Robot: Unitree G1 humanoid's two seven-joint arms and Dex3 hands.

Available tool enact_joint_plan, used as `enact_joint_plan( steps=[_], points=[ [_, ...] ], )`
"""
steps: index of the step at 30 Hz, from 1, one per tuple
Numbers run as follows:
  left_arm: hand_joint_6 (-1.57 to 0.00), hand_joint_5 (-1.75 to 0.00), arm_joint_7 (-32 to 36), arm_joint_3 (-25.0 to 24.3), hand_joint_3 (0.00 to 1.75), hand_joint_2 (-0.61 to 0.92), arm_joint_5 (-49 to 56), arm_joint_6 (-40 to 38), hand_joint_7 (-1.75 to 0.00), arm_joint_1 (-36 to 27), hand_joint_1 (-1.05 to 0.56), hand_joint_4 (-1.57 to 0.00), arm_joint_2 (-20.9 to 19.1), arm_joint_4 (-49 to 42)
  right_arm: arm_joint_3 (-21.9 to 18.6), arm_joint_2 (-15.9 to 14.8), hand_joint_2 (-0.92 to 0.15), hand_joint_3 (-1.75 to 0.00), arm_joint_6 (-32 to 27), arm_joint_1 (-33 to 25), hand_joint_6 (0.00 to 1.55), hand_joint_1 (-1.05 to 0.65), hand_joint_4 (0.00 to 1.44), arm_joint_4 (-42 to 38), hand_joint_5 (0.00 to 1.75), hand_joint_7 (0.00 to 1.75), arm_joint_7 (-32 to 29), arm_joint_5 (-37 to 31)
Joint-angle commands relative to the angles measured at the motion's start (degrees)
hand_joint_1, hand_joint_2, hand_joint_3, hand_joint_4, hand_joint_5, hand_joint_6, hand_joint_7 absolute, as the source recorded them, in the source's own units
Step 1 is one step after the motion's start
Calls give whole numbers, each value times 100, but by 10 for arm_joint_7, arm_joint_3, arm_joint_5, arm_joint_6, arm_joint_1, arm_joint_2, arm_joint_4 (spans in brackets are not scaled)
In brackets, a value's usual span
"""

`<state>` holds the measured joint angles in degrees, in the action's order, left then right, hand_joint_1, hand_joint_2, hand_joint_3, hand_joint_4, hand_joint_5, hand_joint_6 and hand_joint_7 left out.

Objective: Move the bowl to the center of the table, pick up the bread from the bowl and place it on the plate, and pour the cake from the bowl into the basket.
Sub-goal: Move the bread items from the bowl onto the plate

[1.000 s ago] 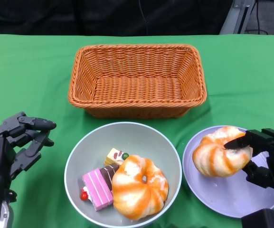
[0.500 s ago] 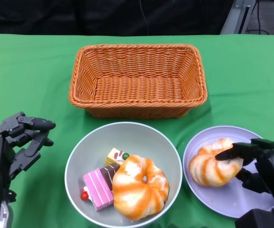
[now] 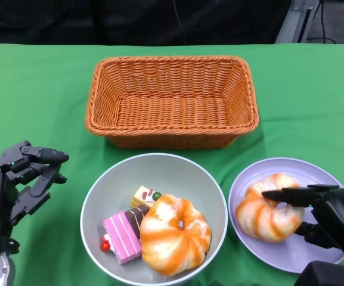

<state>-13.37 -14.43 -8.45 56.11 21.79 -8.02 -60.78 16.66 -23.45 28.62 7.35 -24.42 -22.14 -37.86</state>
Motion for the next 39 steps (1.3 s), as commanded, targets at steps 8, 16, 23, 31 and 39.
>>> enact_joint_plan(
  steps=[8,16,23,31,39],
  points=[
    [-96,-135,2,-5,39,92,0,1,-80,-3,-8,-77,-14,-7,-21,-31,-80,-1,-65,-33,42,-46,28,117,0,0,113,6],
    [-96,-134,0,-5,39,92,1,3,-79,-2,-8,-76,-16,-10,-34,-37,-83,-1,-88,-32,42,-62,21,151,0,0,173,24],
    [-96,-134,-9,-7,39,92,-7,1,-79,-1,-8,-76,-17,-13,-38,-60,-81,0,-134,-34,39,-53,14,208,0,0,267,32],
    [-96,-134,3,-3,39,92,2,-1,-80,-3,-8,-77,-20,-13,-46,-104,-80,-1,-174,-10,37,-39,17,254,1,0,376,39],
    [-95,-134,-7,-5,38,92,-3,1,-80,-3,-8,-76,-20,-16,-67,-146,-83,-1,-226,34,33,-52,20,296,2,0,519,99]
  ],
)
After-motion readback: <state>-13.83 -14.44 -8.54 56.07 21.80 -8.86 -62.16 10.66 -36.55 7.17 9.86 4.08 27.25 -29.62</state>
